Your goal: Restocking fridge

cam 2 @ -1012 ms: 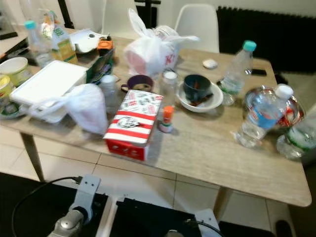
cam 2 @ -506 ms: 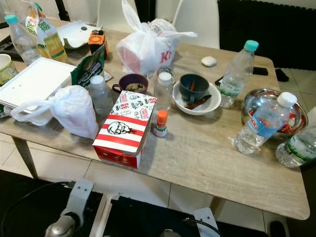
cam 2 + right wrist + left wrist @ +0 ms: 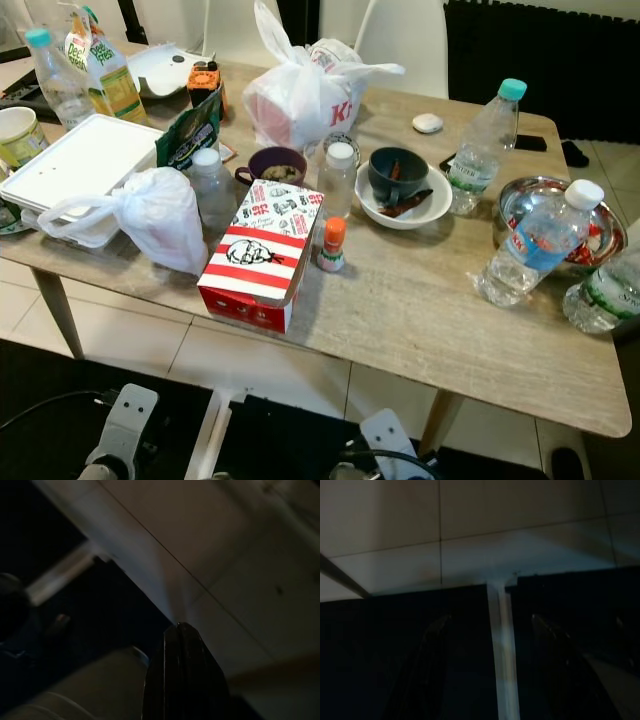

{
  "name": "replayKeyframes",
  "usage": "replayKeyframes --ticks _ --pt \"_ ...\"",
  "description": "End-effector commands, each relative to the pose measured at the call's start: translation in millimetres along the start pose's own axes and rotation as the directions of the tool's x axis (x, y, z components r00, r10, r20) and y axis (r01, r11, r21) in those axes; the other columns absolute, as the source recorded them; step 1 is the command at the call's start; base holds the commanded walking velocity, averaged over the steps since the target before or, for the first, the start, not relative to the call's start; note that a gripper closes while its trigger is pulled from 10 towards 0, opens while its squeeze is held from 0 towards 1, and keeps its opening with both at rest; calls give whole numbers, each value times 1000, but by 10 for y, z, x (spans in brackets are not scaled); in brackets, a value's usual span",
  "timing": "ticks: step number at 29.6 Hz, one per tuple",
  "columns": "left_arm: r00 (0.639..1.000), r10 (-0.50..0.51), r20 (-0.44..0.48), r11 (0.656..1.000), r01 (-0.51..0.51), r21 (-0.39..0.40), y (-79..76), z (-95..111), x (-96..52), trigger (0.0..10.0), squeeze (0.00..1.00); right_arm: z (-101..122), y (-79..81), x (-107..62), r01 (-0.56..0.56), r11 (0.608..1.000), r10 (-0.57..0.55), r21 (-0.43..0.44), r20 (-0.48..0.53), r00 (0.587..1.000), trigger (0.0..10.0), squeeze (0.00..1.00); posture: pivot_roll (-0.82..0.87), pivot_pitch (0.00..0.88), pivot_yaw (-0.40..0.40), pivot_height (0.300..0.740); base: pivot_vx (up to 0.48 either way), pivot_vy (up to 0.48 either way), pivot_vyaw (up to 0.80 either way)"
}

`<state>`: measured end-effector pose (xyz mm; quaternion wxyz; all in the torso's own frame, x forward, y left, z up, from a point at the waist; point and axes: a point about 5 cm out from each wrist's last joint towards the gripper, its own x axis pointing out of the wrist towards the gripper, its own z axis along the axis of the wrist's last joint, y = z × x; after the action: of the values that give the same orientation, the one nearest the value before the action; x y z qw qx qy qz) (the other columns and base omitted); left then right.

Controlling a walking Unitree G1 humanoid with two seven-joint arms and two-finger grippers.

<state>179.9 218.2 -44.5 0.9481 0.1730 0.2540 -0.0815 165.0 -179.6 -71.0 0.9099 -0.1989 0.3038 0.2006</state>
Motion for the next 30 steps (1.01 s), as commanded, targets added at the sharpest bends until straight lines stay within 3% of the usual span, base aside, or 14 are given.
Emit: replayKeyframes --ticks 1,9,11,13,16,17,18,20,21,22,24,25,27,30 --pt "1000 7 26 998 -9 56 72 20 -46 10000 0 -21 -10 -23 -10 1000 10 -21 0 1000 10000 0 -19 168 -22 740 0 0 0" --pt "959 175 222 974 -202 103 223 337 -211 10000 0 -133 -80 -37 63 998 -61 21 -84 995 10000 0 -1 166 -18 740 0 0 0" --pt "942 173 287 972 -211 105 238 454 -343 10000 0 -190 -68 -62 71 997 -67 28 -112 991 10000 0 4 166 -17 740 0 0 0" --pt "942 173 287 972 -211 105 238 454 -343 10000 0 -190 -68 -62 71 997 -67 28 -112 991 10000 0 4 166 -17 740 0 0 0" --pt "919 171 356 960 -236 148 252 606 -675 10000 0 -285 -31 -114 63 998 -59 26 -154 986 10000 0 18 166 -13 740 0 0 0" --pt "919 171 356 960 -236 148 252 606 -675 10000 0 -285 -31 -114 63 998 -59 26 -154 986 10000 0 18 166 -13 740 0 0 0" --pt "890 194 412 938 -291 188 302 725 -857 10000 157 -327 -28 -136 65 998 -60 25 -174 983 10000 0 31 167 -14 740 0 0 0" --pt "868 208 450 920 -330 211 330 806 -943 10000 157 -346 -31 -145 69 997 -63 26 -185 981 10000 0 31 167 -14 740 0 0 0" --pt "862 215 458 916 -341 211 339 829 -961 10000 235 -350 -32 -147 69 997 -63 25 -187 980 10000 0 34 167 -14 740 0 0 0" --pt "850 230 474 911 -360 203 363 889 -979 10000 796 -360 -34 -150 69 997 -63 24 -194 979 10000 0 43 164 -14 740 0 0 0" --pt "841 240 485 906 -373 198 380 934 -993 10000 796 -366 -35 -152 69 997 -63 24 -199 978 10000 0 45 163 -14 740 0 0 0" --pt "822 262 505 905 -391 168 417 1043 -984 10000 1000 -375 -37 -155 69 997 -63 22 -206 977 10000 0 47 157 -17 740 0 0 0" --pt "811 275 517 905 -400 147 440 1116 -977 10000 1000 -380 -39 -156 69 997 -63 21 -210 976 10000 0 47 157 -17 740 0 0 0" --pt "789 338 512 929 -367 -48 531 1400 -763 10000 1000 -388 -50 -157 72 997 -67 18 -219 973 10000 0 36 145 -18 740 0 0 0"
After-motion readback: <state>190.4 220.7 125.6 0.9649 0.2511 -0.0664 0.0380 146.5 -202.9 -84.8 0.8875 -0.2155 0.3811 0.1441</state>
